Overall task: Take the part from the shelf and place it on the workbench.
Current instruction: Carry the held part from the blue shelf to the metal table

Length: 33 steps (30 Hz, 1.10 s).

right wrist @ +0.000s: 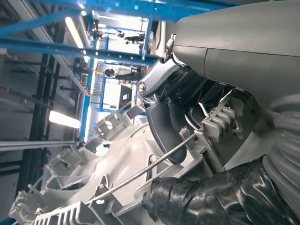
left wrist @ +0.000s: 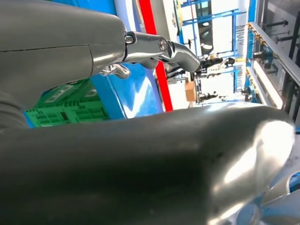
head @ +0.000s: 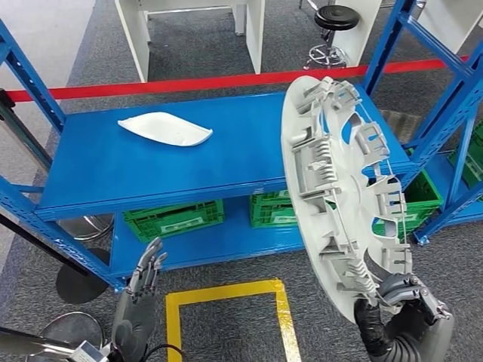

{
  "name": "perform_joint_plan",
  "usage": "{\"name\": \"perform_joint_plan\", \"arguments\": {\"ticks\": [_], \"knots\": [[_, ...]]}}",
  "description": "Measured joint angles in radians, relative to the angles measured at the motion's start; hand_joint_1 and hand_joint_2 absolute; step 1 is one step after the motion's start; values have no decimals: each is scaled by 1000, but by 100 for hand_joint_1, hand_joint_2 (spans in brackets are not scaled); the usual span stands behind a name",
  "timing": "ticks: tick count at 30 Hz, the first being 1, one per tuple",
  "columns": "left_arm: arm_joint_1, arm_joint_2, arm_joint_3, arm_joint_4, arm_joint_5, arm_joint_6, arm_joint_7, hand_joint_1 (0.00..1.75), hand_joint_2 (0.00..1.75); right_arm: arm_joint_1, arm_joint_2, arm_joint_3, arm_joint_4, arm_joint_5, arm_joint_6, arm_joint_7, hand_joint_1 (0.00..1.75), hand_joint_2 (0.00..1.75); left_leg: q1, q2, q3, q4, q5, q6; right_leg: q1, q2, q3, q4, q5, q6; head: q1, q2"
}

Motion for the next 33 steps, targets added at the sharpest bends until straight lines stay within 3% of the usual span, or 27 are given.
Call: {"name": "perform_joint_plan", "arguments": {"ticks": [2,4,5,7,8,9,10,11,13,15,18,20,23,24,25,26,28,30,31,33], "knots": [[-1,0,0,0,-1,0,0,0,0,2,0,0,0,1,0,0,175,175,-1,0,-5,1,12,-11,1,1,-2,-15,1,-5,-1,0],[-1,0,-1,0,-1,0,0,0,0,1,0,1,0,1,1,0,175,175,-1,-3,-14,15,-5,-22,-3,-3,-13,-20,15,-20,-2,0],[-1,0,-1,0,-1,0,0,0,0,1,0,1,0,0,1,0,175,175,1,-4,-25,43,-36,-28,-6,-5,-21,-23,24,-28,-5,0],[-1,0,-1,1,-2,1,0,0,0,0,0,1,0,0,0,0,175,175,5,-5,-58,155,-127,-38,-6,-8,-39,-20,39,-37,-14,0],[-1,1,-1,1,-2,1,0,0,0,0,0,1,0,0,-1,0,175,175,8,-5,-73,218,-161,-41,-6,-8,-51,-17,46,-38,-17,0],[-1,1,-1,2,-2,1,0,0,0,0,0,1,1,0,-1,0,175,175,9,-5,-77,262,-176,-44,-5,-8,-64,-11,52,-38,-19,0],[-1,1,-1,3,-2,1,0,0,0,0,0,1,2,0,-1,0,175,175,10,-5,-67,271,-168,-45,-5,-8,-77,-4,56,-37,-20,0],[-1,1,-1,4,-3,1,0,0,0,1,0,1,3,0,-1,0,175,175,11,-5,-40,241,-145,-44,-5,-8,-89,3,59,-36,-21,0],[-3,2,-1,4,-3,1,0,0,0,1,0,1,3,0,-1,0,175,175,11,-6,47,106,-101,-38,-4,-7,-109,18,65,-30,-23,0],[-5,2,-1,5,-4,1,1,0,0,0,0,1,3,-1,0,0,175,175,7,-8,102,5,-93,-28,-3,-6,-121,25,74,-20,-24,0],[-6,2,-2,5,-5,1,1,0,0,1,0,1,3,-1,3,0,175,175,5,-8,97,-15,-82,-11,-4,-5,-128,23,90,-2,-25,0],[-8,1,-3,5,-5,1,2,0,0,3,0,1,3,-2,6,0,175,175,8,-4,83,-21,-64,6,-4,-3,-146,51,53,7,-20,0],[-10,-1,-4,6,-5,1,2,0,0,3,0,0,4,-3,11,0,175,175,8,-1,49,-20,-38,17,-5,-2,-197,217,-71,14,-6,0],[-10,-1,-4,6,-5,1,2,0,0,3,0,-1,5,-4,13,0,175,175,7,0,36,-18,-29,17,-5,-2,-206,270,-90,16,-3,0],[-10,-1,-4,6,-5,1,2,0,0,4,0,-1,6,-4,14,0,175,175,6,1,24,-15,-21,17,-5,-2,-200,294,-87,16,-2,0],[-10,-1,-4,6,-6,1,2,0,0,4,0,-1,7,-4,15,0,175,175,5,1,11,-11,-14,16,-5,-2,-178,282,-65,15,-1,0],[-10,-1,-4,6,-6,1,2,0,0,4,0,-2,8,-4,15,0,175,175,4,0,-9,-2,-2,11,-4,-2,-88,158,-16,9,0,0],[-11,-2,-4,6,-6,1,2,0,0,3,0,-4,8,-4,17,0,175,175,2,-1,-24,8,10,2,-2,0,-4,27,-10,3,0,0],[-11,-3,-4,6,-6,1,2,0,0,3,0,-4,8,-4,17,0,175,175,1,-1,-28,10,18,-3,0,1,15,-7,-17,1,0,0],[-11,-3,-5,6,-7,1,2,0,0,5,0,-5,8,-4,17,0,175,175,1,-1,-35,9,33,-14,1,0,9,-17,-8,-6,0,0]]}}
